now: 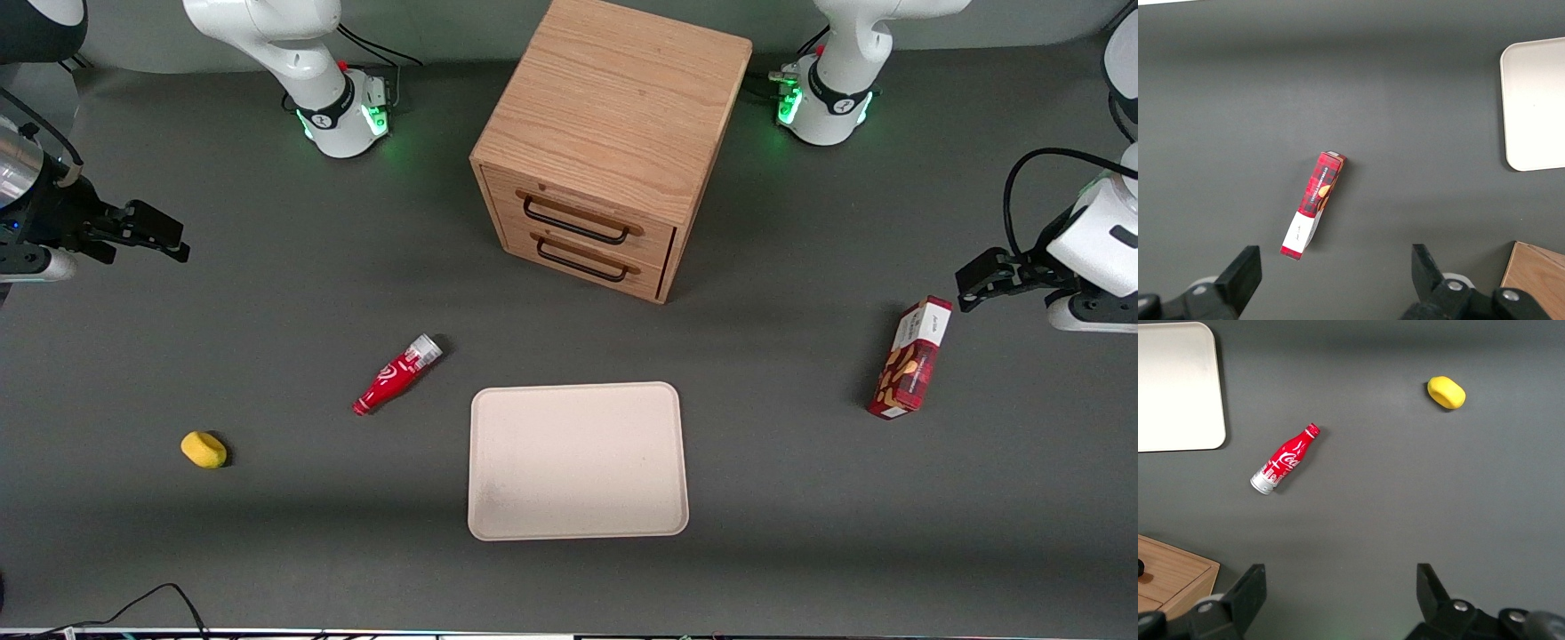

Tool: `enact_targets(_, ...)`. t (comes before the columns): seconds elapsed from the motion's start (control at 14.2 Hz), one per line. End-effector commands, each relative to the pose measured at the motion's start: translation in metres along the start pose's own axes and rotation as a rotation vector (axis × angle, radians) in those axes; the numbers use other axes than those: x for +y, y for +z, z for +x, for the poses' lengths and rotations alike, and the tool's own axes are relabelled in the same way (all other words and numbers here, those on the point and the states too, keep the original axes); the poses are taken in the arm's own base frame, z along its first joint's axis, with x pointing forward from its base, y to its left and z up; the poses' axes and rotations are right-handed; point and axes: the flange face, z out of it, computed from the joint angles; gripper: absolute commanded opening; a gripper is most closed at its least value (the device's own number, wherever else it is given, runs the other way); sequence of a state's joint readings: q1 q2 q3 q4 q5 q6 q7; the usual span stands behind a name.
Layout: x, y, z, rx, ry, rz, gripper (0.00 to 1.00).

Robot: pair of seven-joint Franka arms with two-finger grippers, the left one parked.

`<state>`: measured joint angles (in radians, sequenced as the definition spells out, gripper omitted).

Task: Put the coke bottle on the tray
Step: 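Move the right gripper down over the red Coca-Cola bottle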

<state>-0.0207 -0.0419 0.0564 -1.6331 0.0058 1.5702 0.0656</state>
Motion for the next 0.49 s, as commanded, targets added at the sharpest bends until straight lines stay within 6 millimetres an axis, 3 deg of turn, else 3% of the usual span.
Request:
enact_targets(0.0,0.001,-0.005,0.002,0.002,-0.012,0.016,1.00)
enact_targets(0.28,0.000,0.003,0.008,-0.008,0.013,0.029,1.00)
enact_targets(0.42,-0.012,0.021,0.026,-0.020,0.093,0.031,1.00)
